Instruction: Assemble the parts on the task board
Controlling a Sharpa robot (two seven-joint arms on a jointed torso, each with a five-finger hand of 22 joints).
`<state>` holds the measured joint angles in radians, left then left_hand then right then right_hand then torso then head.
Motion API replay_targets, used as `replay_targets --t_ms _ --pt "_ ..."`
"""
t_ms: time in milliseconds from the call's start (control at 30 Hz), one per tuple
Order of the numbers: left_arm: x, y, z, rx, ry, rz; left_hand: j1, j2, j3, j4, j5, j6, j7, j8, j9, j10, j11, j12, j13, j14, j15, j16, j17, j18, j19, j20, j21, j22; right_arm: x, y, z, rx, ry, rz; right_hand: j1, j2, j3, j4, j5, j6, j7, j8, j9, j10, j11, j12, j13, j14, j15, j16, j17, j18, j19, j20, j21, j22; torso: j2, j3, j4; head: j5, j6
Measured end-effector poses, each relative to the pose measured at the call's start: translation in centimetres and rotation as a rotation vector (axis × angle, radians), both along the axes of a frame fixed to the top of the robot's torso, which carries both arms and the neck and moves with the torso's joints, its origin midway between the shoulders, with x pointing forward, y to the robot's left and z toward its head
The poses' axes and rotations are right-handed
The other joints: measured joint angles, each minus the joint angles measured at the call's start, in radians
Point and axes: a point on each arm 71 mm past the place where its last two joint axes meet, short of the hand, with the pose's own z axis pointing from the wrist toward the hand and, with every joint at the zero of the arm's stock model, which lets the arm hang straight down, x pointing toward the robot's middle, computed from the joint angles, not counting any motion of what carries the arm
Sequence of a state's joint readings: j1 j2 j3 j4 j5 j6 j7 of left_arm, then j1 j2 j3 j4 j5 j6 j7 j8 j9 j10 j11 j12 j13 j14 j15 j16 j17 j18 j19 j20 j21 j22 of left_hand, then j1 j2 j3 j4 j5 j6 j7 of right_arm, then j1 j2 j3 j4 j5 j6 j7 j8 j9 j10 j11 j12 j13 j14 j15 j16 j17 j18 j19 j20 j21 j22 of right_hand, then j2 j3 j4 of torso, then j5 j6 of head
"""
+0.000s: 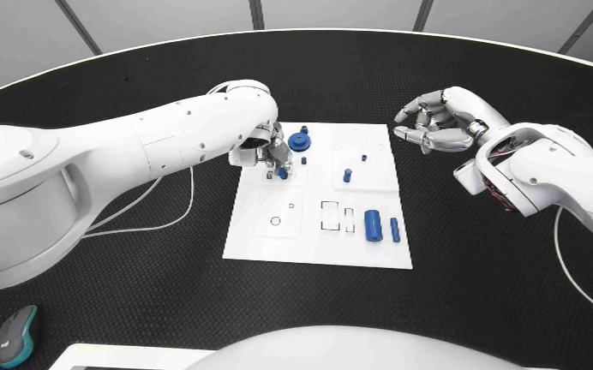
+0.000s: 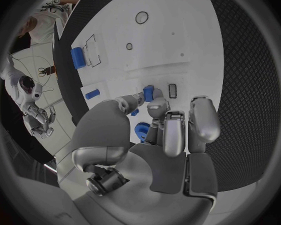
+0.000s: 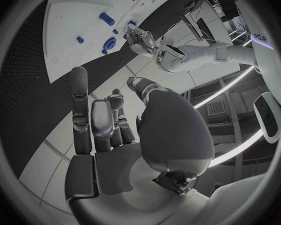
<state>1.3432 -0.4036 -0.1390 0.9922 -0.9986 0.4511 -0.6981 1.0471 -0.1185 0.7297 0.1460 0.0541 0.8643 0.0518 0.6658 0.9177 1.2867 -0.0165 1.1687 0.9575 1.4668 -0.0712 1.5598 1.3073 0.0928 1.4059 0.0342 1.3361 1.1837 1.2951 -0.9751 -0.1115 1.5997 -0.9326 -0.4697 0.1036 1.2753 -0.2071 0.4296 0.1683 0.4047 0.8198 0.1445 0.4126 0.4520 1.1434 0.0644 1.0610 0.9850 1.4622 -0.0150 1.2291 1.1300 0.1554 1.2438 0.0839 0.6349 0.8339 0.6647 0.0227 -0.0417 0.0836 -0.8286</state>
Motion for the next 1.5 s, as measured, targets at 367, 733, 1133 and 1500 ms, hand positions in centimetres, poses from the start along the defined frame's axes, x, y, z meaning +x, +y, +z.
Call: replay_targets --t_ms 367,733,1133,1500 --pt "0.0 0.1 0.0 0.000 0.000 0.003 -0.032 -0.044 -0.110 0.066 0.000 0.012 -0.002 -0.014 -0.001 0.000 0.000 0.005 0.005 0.000 0.000 0.000 0.000 0.000 0.000 0.000 0.000 0.003 0.0 0.0 0.0 0.000 -0.001 -0.001 0.000 0.000 0.000 0.000 0.000 -0.004 0.004 0.000 0.000 0.000 0.000 -0.004 -0.002 -0.001 0.001 -0.006 0.000 0.000 0.000 0.000 0.000 -0.002 0.000 0.0001 -0.0007 0.001 0.000" --pt "0.0 0.3 0.0 0.000 0.000 0.006 -0.030 -0.047 -0.129 0.079 0.000 0.015 0.002 -0.014 -0.001 0.000 0.000 0.005 0.004 0.000 0.000 0.000 0.000 0.000 0.000 0.000 0.000 0.003 0.0 -0.1 0.0 0.000 -0.001 -0.003 0.000 0.000 0.000 0.000 0.000 -0.004 0.004 0.000 -0.001 0.000 0.000 -0.004 -0.002 -0.001 0.001 -0.006 0.000 0.000 0.000 0.000 0.000 -0.002 0.000 -0.0006 0.0000 0.000 -0.001" --pt "-0.2 0.8 0.1 -0.030 -0.019 0.033 -0.065 -0.081 -0.248 0.146 0.000 0.026 -0.002 -0.023 0.004 0.000 0.000 0.005 0.005 0.000 0.000 0.000 0.000 0.000 0.003 -0.003 0.000 0.006 0.0 -0.2 0.0 -0.001 -0.003 -0.006 0.000 0.000 0.000 0.000 0.000 -0.004 0.004 0.000 -0.001 0.000 0.000 -0.004 -0.003 -0.001 0.001 -0.006 0.000 0.000 0.000 0.000 -0.006 -0.002 0.000 -0.0012 0.0003 -0.001 0.004" --pt "-0.3 2.3 1.3 -0.083 -0.071 0.085 -0.045 -0.051 -0.294 0.145 0.000 -0.001 0.017 -0.068 -0.009 -0.046 0.009 -0.046 -0.067 0.000 0.000 -0.008 0.000 0.000 -0.011 0.000 -0.035 -0.038 0.4 -0.5 -0.1 -0.005 -0.005 -0.014 0.000 0.000 0.000 0.000 0.000 -0.004 0.004 0.000 -0.001 0.000 0.000 -0.004 -0.005 -0.001 0.001 -0.006 0.000 0.000 0.000 0.000 -0.006 -0.004 -0.003 -0.0013 0.0012 -0.004 0.012"
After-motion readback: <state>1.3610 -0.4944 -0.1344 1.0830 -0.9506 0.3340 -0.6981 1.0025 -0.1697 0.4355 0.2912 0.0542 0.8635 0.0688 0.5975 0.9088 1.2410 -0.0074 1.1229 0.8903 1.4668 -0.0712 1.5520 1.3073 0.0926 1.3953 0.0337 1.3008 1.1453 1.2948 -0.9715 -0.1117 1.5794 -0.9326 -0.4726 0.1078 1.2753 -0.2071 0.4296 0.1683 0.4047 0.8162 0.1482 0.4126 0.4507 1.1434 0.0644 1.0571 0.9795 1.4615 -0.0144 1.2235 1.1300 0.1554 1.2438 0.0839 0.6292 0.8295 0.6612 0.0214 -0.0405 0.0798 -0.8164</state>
